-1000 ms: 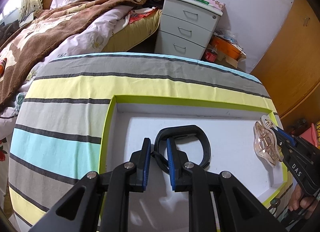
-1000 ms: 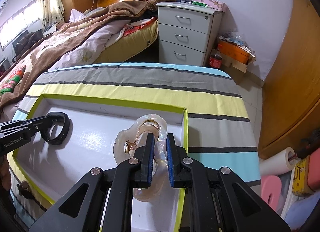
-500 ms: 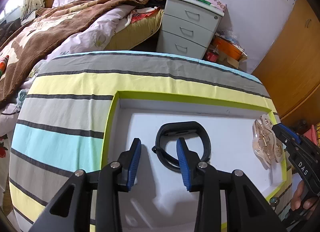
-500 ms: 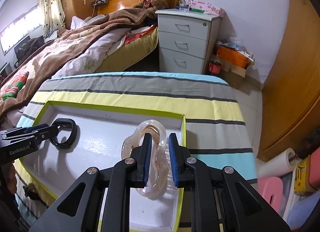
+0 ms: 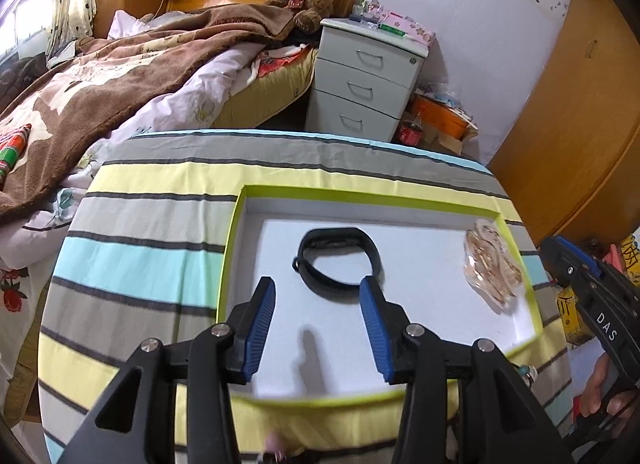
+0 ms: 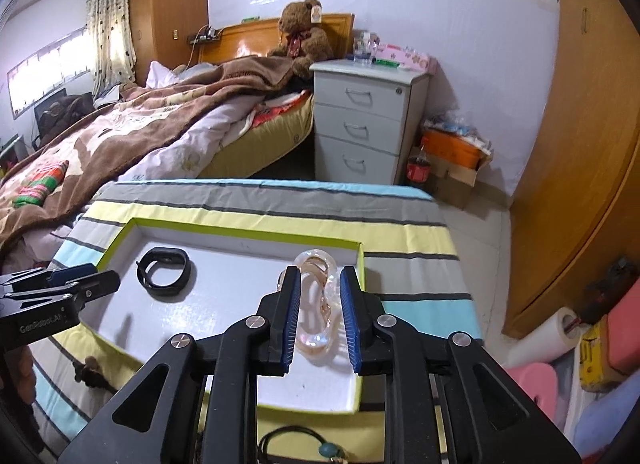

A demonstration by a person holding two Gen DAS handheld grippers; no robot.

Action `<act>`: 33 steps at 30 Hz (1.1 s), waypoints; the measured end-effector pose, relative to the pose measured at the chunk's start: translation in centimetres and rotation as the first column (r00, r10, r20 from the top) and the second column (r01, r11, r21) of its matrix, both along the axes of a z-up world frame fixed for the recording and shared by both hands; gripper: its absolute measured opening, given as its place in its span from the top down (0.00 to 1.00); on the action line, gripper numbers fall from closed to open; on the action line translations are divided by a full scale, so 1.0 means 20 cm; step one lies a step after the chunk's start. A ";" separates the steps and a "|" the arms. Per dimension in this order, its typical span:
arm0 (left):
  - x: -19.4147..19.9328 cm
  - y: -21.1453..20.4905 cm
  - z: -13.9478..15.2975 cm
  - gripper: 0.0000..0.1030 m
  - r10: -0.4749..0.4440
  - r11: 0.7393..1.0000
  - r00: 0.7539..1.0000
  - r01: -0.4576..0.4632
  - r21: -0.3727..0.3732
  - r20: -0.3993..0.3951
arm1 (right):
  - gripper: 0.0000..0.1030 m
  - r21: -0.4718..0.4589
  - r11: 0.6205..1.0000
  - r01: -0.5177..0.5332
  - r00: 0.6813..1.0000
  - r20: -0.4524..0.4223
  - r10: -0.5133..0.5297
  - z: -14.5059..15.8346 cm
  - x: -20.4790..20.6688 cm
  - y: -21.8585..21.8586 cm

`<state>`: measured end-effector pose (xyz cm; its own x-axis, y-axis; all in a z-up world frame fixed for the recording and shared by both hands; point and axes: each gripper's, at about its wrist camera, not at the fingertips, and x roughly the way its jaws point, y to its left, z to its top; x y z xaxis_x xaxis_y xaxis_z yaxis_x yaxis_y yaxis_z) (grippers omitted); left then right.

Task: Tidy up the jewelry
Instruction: 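Withdraw both open tools from the box toward the remaining jewelry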

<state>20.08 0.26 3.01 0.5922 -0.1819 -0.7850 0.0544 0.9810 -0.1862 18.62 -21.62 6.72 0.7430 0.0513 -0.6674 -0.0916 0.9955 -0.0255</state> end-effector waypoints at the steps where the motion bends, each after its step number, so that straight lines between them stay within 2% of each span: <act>1: -0.02 0.00 0.01 0.55 -0.001 1.000 1.000 0.001 -0.005 0.004 | 0.79 0.003 1.000 -0.001 1.000 0.010 0.001 0.02 -0.03 0.00; 15: -0.32 0.05 0.09 0.51 -0.006 1.000 0.998 0.005 0.004 0.070 | 0.78 0.009 1.000 0.003 0.997 0.073 -0.003 0.09 -0.30 0.05; 19: -0.41 0.08 0.09 0.51 -0.004 1.000 0.997 0.004 0.006 0.072 | 0.74 0.037 0.999 -0.004 0.998 0.065 0.002 0.06 -0.39 0.05; 21: -0.45 0.10 0.08 0.51 -0.004 1.000 0.997 0.003 0.001 0.075 | 0.67 0.051 0.999 -0.006 0.998 0.055 0.004 0.04 -0.43 0.05; 33: -0.67 0.21 0.01 0.46 -0.001 0.999 0.998 0.004 -0.038 0.070 | 0.67 0.122 0.990 -0.077 0.997 0.007 0.077 -0.13 -0.65 0.11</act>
<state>6.67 4.48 3.23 0.6451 -0.2123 -0.7340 0.0708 0.9731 -0.2192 5.69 -19.42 4.16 0.7349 0.1893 -0.6512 -0.1684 0.9811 0.0952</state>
